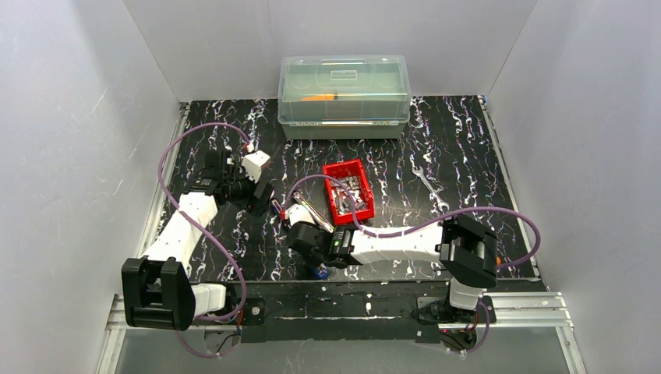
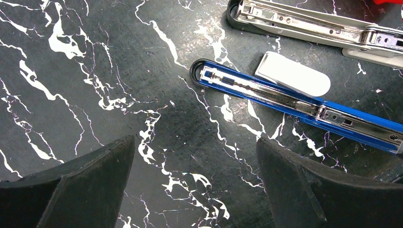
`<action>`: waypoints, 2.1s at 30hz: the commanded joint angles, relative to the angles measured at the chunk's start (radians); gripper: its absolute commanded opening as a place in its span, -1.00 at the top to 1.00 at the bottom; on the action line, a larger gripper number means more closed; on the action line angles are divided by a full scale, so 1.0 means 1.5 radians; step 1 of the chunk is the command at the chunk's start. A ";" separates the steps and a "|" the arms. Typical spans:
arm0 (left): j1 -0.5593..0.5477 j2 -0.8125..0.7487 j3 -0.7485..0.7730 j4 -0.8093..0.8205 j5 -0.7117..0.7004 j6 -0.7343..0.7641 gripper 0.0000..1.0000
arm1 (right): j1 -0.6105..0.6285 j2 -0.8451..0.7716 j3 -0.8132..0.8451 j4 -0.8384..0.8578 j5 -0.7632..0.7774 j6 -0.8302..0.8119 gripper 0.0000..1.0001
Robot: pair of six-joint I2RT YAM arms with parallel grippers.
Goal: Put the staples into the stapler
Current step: Install the staple into the stapler.
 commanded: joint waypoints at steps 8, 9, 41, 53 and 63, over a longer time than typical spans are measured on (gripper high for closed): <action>0.004 -0.020 0.002 -0.013 0.019 0.002 -0.99 | -0.003 0.007 -0.004 0.016 0.002 0.003 0.95; 0.004 -0.021 0.003 -0.013 0.020 0.002 -0.99 | -0.004 0.007 -0.004 0.016 0.003 0.003 0.95; 0.004 -0.015 0.005 -0.017 0.032 -0.001 -0.99 | -0.004 -0.019 -0.015 0.016 0.025 0.011 0.97; 0.004 -0.011 0.008 -0.019 0.035 -0.004 -0.99 | -0.004 -0.020 -0.014 0.012 0.032 0.015 0.40; 0.004 -0.012 0.012 -0.022 0.040 -0.007 -0.99 | -0.004 -0.025 -0.017 0.012 0.037 0.016 0.18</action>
